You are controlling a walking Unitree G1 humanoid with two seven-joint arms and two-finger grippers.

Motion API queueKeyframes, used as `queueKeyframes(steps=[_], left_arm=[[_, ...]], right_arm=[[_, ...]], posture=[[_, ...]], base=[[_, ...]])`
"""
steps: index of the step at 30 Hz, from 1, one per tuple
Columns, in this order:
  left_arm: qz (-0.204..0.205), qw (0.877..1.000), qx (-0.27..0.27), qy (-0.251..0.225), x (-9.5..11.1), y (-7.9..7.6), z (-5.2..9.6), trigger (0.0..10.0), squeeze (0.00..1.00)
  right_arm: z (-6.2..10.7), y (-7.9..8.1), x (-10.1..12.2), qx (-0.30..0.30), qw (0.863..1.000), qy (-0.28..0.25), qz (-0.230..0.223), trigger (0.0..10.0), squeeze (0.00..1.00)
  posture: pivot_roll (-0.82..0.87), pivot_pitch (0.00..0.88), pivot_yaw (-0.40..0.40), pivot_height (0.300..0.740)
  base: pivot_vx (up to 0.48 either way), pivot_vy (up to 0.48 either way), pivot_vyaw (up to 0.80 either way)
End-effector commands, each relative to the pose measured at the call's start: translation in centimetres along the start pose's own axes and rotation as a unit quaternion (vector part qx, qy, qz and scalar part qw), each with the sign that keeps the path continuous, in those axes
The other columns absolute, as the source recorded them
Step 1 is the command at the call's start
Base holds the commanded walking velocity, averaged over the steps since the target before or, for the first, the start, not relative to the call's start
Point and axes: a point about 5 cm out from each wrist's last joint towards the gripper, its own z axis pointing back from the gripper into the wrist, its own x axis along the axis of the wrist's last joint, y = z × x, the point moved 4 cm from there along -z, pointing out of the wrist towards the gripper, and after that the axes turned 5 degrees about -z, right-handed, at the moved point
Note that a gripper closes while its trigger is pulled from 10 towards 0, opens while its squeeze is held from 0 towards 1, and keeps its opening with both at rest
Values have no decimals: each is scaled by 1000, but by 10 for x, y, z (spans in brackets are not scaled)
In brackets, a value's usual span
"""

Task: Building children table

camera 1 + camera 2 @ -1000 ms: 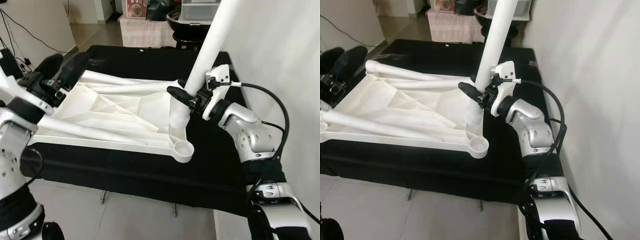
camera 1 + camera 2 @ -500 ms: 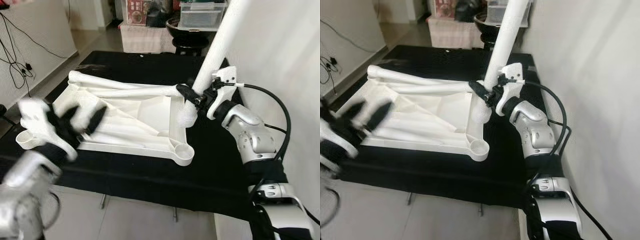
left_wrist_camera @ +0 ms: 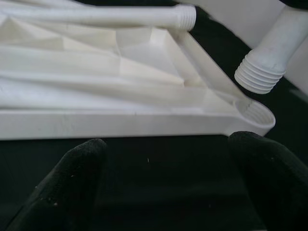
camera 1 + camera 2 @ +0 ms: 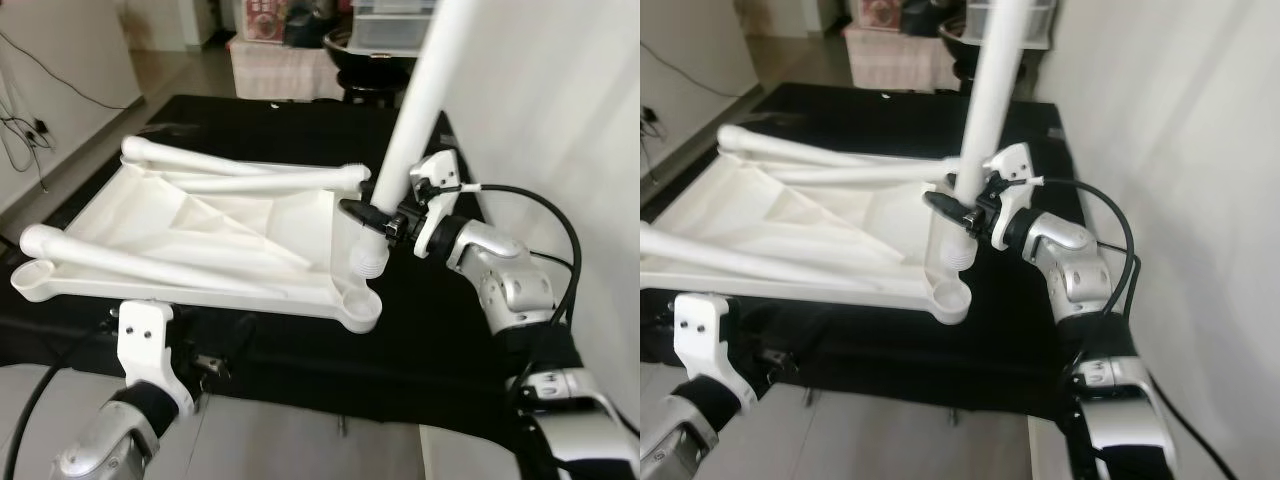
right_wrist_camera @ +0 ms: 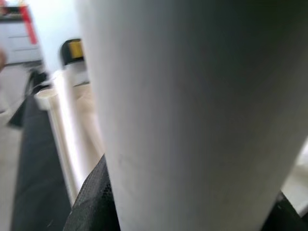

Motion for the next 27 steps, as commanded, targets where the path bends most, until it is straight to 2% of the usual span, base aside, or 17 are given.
queueKeyframes(steps=[1, 2, 5, 6, 16, 21, 27], left_arm=[[-15, 1000, -2, 2, 1, -2, 2, 10000, 0], [-19, 1000, -1, 11, -3, -4, 5, 10000, 0], [-24, 999, -1, 22, -8, -8, 7, 10000, 0], [-32, 999, 4, 31, -14, -13, 11, 10000, 0], [-52, 998, 18, 27, -14, -14, 16, 10000, 0], [-58, 998, 4, 21, -15, -18, 16, 10000, 0], [-62, 998, 4, 20, -15, -17, 14, 10000, 0]], right_arm=[[-1, 10, -2, 35, 999, 4, 11, 10000, 0], [0, 17, -5, 61, 998, 10, 5, 10000, 0], [2, 23, -6, 85, 996, 8, -8, 10000, 0], [5, 29, -7, 114, 993, 0, -26, 10000, 0], [16, 26, -3, 133, 990, -19, -44, 10000, 0], [20, 24, 6, 144, 987, -50, -57, 10000, 0], [22, 15, 14, 115, 991, -64, -35, 10000, 0]], posture=[[24, 256, -29, 740], [22, 266, -26, 740], [22, 277, -24, 740], [24, 283, -23, 740], [21, 298, -18, 740], [-4, 299, -13, 740], [-2, 299, -5, 740]], base=[[0, 0, 0], [0, 0, 0], [0, 0, 0], [0, 0, 0], [0, 0, 0], [0, 0, 0], [0, 0, 0]])
